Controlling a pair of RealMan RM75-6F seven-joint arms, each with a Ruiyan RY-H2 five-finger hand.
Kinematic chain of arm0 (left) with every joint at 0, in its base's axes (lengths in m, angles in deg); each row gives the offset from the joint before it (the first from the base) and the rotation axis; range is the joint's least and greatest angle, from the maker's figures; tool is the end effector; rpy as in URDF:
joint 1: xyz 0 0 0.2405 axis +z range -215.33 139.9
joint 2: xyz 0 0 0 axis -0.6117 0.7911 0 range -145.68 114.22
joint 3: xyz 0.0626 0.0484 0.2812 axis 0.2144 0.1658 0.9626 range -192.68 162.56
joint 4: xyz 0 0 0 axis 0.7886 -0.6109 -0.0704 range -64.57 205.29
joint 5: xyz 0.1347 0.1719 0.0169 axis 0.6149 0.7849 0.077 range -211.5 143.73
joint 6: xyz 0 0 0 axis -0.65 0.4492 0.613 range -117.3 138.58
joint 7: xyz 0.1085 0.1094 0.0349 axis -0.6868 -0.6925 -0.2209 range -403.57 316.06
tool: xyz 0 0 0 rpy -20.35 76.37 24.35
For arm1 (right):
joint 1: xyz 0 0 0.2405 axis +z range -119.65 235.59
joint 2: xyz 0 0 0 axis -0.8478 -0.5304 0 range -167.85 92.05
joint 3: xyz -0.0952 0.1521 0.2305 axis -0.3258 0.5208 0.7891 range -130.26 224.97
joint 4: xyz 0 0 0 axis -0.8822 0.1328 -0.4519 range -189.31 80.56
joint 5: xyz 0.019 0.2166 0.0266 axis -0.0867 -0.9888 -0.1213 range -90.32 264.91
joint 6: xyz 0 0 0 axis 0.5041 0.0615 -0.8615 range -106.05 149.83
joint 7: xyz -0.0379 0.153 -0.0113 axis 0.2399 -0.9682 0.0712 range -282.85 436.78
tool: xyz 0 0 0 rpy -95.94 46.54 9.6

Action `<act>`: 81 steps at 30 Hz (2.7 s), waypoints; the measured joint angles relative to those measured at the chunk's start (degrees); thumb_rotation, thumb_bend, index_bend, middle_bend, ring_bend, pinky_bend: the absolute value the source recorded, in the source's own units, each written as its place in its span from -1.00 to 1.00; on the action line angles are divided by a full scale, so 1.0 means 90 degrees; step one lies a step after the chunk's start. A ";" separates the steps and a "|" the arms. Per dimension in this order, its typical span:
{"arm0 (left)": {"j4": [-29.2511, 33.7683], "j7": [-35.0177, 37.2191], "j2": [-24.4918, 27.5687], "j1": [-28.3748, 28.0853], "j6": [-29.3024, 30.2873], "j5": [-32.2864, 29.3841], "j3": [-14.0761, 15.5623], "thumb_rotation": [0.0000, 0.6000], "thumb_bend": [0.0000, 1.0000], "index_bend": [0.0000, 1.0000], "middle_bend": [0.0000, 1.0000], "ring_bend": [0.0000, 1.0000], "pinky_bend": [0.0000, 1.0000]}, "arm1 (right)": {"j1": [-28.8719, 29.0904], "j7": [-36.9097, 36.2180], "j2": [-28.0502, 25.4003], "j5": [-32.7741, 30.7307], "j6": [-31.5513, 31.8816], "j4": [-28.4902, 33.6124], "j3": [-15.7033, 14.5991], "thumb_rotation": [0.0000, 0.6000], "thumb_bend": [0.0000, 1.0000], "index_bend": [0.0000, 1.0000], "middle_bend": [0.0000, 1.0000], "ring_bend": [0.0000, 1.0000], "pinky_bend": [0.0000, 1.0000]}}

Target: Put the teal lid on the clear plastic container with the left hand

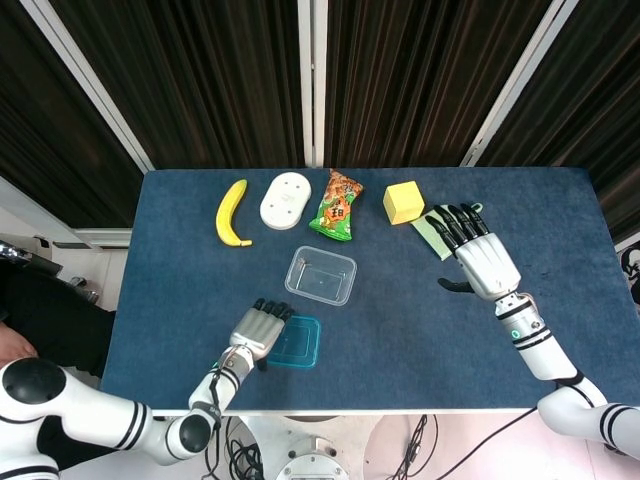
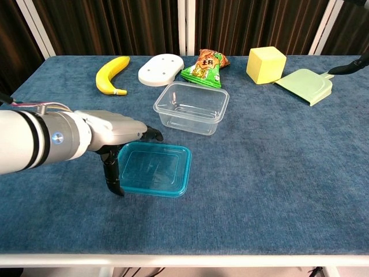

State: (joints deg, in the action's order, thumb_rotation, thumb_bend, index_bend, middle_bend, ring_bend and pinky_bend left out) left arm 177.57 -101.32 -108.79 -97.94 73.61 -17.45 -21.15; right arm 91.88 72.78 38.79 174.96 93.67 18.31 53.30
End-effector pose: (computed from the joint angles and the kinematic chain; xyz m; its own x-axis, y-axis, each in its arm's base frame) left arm -0.0942 0.3123 -0.0887 0.6339 0.5534 0.5403 0.7724 -0.4171 -0.4790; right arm -0.2526 -0.3814 0.0963 0.4620 0.0568 0.8851 -0.7903 -0.4266 0.4399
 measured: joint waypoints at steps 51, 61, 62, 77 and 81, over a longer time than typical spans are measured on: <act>-0.2233 0.2085 0.1113 -0.1580 -0.2934 0.1701 -0.0437 1.00 -0.70 -0.29 -0.70 -1.00 -0.94 | -0.1080 -0.0077 -0.0440 -0.0334 0.0685 0.0589 0.0089 1.00 -1.00 -1.00 -1.00 -1.00 -1.00; -0.3217 0.2333 0.0617 -0.2462 -0.3719 0.1100 0.0078 1.00 -0.70 -0.33 -0.71 -1.00 -0.96 | -0.1167 -0.0116 -0.0400 -0.0449 0.0555 0.0538 0.0130 1.00 -1.00 -1.00 -1.00 -1.00 -1.00; -0.3277 0.2371 0.0595 -0.2509 -0.3744 0.1061 0.0118 1.00 -0.70 -0.33 -0.71 -1.00 -0.96 | -0.1168 -0.0122 -0.0393 -0.0450 0.0547 0.0528 0.0134 1.00 -1.00 -1.00 -1.00 -1.00 -1.00; -0.3483 0.2841 0.0496 -0.3149 -0.3753 0.0268 0.0649 1.00 -0.70 -0.36 -0.71 -1.00 -0.96 | -0.1202 -0.0141 -0.0332 -0.0413 0.0489 0.0463 0.0173 1.00 -1.00 -1.00 -1.00 -1.00 -1.00; -0.3511 0.2830 0.0436 -0.3334 -0.3674 0.0119 0.0815 1.00 -0.70 -0.36 -0.71 -1.00 -0.96 | -0.1225 -0.0132 -0.0334 -0.0379 0.0518 0.0466 0.0169 1.00 -1.00 -1.00 -1.00 -1.00 -1.00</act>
State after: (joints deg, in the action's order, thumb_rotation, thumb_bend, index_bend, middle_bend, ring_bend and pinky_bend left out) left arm 145.97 -75.84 -104.87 -127.95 40.54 -16.38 -13.82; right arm 80.86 71.59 35.78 171.55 98.32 22.50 54.82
